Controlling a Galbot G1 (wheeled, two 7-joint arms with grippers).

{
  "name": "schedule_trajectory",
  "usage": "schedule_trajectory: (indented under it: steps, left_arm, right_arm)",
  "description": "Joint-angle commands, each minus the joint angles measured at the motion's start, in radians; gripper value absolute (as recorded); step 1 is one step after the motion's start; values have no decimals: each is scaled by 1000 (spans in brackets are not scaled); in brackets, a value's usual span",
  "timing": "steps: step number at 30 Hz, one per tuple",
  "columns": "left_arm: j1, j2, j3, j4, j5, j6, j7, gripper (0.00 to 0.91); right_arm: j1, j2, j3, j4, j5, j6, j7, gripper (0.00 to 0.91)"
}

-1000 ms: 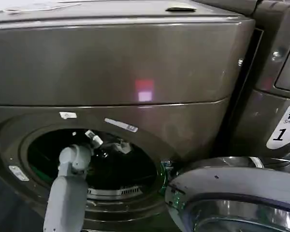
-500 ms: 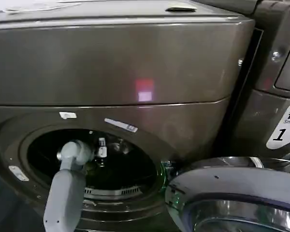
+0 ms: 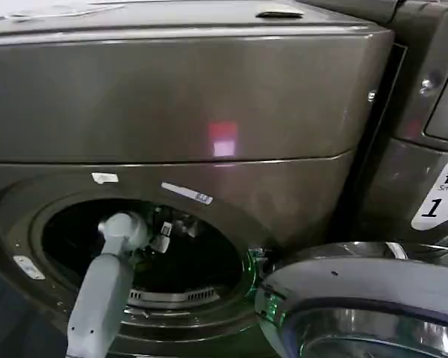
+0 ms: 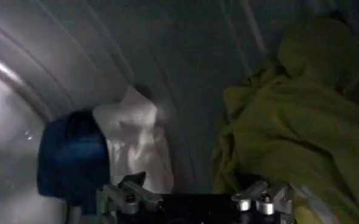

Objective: Grasp the clothes from the dryer.

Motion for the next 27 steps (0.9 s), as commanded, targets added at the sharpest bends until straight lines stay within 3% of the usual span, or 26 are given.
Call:
schedule_trajectory:
  steps: [1, 22, 23, 24, 25, 27]
  left_arm:
    - [-12, 45, 69, 33, -23, -55, 23, 907]
    - [39, 83, 66, 79, -105, 28, 23, 907]
    - [38, 83, 66, 83, -106, 28, 23, 853]
    - [36, 83, 67, 91, -117, 28, 23, 102]
    - [34, 83, 68, 97, -130, 36, 23, 11]
    - [33, 83, 68, 102, -138, 31, 22, 0]
  right_arm:
    - [0, -2, -3, -5, -1, -4, 0, 907]
    - [16, 0, -33, -7, -26, 3, 1, 907]
    - [16, 1, -34, -7, -26, 3, 1, 907]
    - [18, 2, -35, -6, -27, 3, 2, 907]
    - [18, 2, -35, -5, -27, 2, 2, 907]
    - [18, 5, -37, -3, -27, 3, 2, 907]
